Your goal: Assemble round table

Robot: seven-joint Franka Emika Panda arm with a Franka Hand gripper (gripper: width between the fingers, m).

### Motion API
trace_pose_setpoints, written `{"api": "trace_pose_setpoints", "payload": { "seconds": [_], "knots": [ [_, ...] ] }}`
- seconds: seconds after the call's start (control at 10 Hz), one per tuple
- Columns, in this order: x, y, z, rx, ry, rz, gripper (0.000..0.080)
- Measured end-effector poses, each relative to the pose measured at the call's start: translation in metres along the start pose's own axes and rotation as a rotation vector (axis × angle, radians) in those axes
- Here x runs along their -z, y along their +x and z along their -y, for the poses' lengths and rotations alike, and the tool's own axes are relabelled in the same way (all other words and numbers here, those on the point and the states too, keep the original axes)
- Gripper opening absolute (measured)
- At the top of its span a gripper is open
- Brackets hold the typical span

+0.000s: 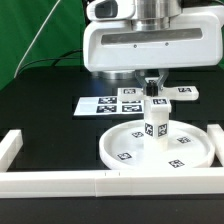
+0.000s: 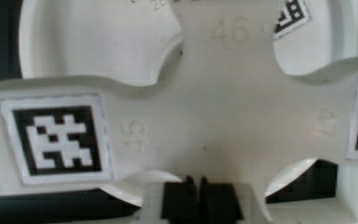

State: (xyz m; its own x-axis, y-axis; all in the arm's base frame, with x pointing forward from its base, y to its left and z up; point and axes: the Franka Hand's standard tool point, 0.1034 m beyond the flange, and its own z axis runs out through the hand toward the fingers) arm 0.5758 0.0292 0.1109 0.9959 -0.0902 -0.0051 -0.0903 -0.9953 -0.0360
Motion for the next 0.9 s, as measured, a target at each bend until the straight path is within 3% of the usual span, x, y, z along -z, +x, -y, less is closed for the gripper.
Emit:
{"api": "trace_pose_setpoints", "payload": {
  "seconds": [0.2, 0.3, 0.4, 0.5, 0.6, 0.7, 0.8, 0.9],
  "knots": [
    [0.003, 0.002, -0.002, 0.038, 0.0, 0.001, 0.0002],
    [0.006, 0.004, -0.002, 0.119, -0.015, 0.007, 0.0002],
    [0.01, 0.006, -0.001, 0.165, -0.021, 0.001, 0.0084],
    [0.011, 0.006, -0.002, 0.27, -0.021, 0.0, 0.0219],
    [0.014, 0.007, 0.0, 0.409, -0.038, -0.003, 0.0219],
    [0.017, 0.008, 0.005, 0.528, -0.053, -0.008, 0.0421],
    [0.016, 0.008, 0.002, 0.563, -0.052, -0.004, 0.0553],
    [0.015, 0.008, 0.0, 0.553, -0.052, -0.003, 0.0553]
  ]
}}
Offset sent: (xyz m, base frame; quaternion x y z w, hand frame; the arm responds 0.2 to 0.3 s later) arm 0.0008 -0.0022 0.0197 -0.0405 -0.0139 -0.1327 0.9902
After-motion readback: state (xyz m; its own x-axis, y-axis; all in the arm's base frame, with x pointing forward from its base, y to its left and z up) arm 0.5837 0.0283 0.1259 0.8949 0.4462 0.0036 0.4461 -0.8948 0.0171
